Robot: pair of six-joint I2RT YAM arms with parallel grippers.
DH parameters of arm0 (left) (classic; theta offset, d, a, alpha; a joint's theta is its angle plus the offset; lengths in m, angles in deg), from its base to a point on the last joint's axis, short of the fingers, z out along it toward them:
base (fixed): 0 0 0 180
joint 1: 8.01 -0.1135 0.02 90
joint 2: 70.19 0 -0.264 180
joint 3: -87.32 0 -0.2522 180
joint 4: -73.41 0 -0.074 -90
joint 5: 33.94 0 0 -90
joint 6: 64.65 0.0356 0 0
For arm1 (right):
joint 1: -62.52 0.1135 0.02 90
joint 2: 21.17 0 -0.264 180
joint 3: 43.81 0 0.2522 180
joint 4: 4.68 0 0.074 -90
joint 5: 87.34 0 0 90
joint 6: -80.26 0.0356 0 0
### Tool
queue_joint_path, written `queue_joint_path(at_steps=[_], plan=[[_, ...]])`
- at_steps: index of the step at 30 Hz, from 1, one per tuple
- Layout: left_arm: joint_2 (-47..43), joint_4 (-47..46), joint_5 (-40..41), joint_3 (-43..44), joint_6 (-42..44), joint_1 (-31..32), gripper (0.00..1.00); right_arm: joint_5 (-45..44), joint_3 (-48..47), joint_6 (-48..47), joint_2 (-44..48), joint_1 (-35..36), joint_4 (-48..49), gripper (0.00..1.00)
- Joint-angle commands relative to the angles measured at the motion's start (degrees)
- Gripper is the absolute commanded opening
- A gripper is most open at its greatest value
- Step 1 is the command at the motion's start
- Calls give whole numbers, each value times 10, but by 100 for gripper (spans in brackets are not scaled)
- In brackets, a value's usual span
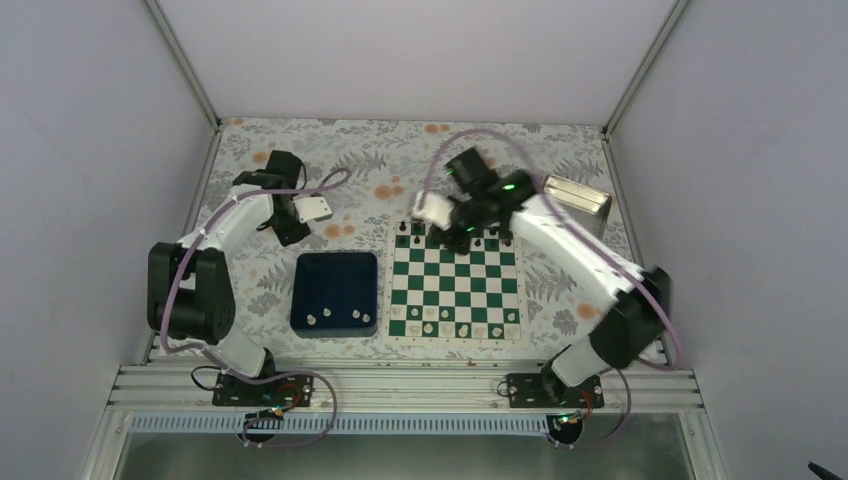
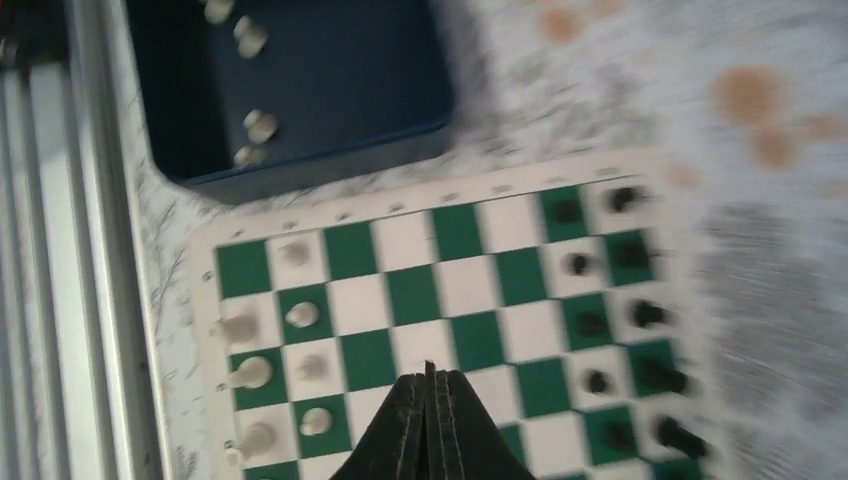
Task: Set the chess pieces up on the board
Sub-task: Adjust the storage box at the center of the board.
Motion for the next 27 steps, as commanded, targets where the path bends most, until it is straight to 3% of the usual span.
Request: queue_joint_path(at_steps=[1,5,19,23,27], plan=[[34,-65,-31,9,2,-54,2,-44,-24,-2,-95,126,-61,4],[49,-73,-33,19,-13,-80,2,-72,-72,7,-192,173,-47,4],[11,-94,-9,-20,-16,-161,2,-138,-180,6,-388,187,-23,4],[-11,-100,-5,-39,-7,-193,2,-142,-279,6,-458,205,-34,4],[-34,-109,-7,-48,8,-247,2,-140,-437,-7,-554,244,-66,4]])
